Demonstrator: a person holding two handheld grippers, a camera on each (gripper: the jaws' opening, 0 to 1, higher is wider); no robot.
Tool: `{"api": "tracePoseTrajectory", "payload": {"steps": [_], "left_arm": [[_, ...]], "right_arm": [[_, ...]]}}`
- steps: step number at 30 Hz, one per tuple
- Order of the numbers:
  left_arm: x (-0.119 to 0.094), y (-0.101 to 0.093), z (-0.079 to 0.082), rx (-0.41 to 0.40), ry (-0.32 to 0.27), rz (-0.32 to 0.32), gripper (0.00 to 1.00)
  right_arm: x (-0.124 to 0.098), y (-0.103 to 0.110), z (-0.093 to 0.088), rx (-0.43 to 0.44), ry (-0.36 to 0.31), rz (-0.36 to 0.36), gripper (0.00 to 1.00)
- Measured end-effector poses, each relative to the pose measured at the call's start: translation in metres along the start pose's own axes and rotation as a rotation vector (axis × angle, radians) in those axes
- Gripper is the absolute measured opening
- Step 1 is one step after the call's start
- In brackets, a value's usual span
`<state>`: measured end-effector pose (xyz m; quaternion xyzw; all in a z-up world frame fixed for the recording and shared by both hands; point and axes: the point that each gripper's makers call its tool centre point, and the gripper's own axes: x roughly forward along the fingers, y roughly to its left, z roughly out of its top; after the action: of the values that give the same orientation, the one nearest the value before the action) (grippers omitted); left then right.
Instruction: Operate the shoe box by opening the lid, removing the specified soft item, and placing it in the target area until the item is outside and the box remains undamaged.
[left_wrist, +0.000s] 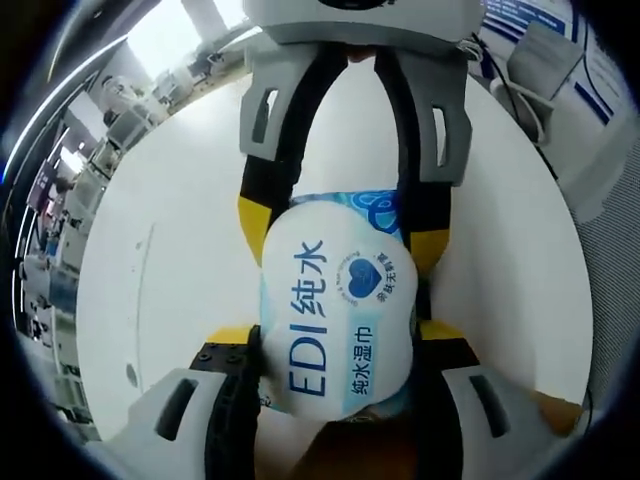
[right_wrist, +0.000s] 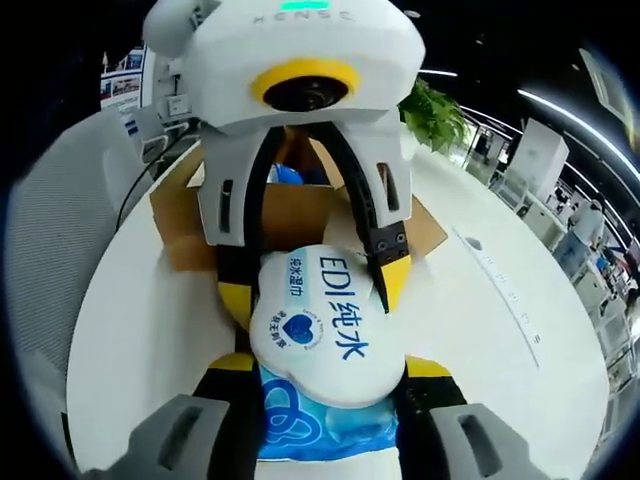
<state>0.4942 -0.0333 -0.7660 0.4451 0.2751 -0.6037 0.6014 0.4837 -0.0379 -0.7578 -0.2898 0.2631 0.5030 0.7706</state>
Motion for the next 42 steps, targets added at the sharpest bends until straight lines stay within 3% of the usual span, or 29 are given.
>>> {"api": "tracePoseTrajectory", "payload": {"steps": [12, 15, 22, 31, 37, 42], "left_arm": [[0.000, 0.000, 0.002, 0.000, -0.003, 0.011, 0.64], [-0.001, -0.001, 0.005, -0.034, -0.014, 0.005, 0.66], [-0.011, 0.001, 0.012, -0.029, -0.026, 0.013, 0.64], [-0.031, 0.004, 0.028, -0.099, -0.096, 0.039, 0.65], [-0.048, 0.003, 0.039, -0.146, -0.152, 0.058, 0.68], [-0.064, -0.002, 0.045, -0.213, -0.210, 0.064, 0.70]], "right_arm": [[-0.011, 0.001, -0.006, -0.002, 0.035, -0.054, 0.51], [-0.016, -0.004, -0.012, 0.021, 0.046, -0.071, 0.50], [-0.025, -0.005, -0.012, 0.075, 0.039, -0.098, 0.49], [-0.045, -0.002, -0.005, 0.140, 0.018, -0.141, 0.52], [-0.063, 0.002, 0.008, 0.262, -0.026, -0.194, 0.53], [-0.072, 0.006, 0.014, 0.288, -0.046, -0.211, 0.56]]}}
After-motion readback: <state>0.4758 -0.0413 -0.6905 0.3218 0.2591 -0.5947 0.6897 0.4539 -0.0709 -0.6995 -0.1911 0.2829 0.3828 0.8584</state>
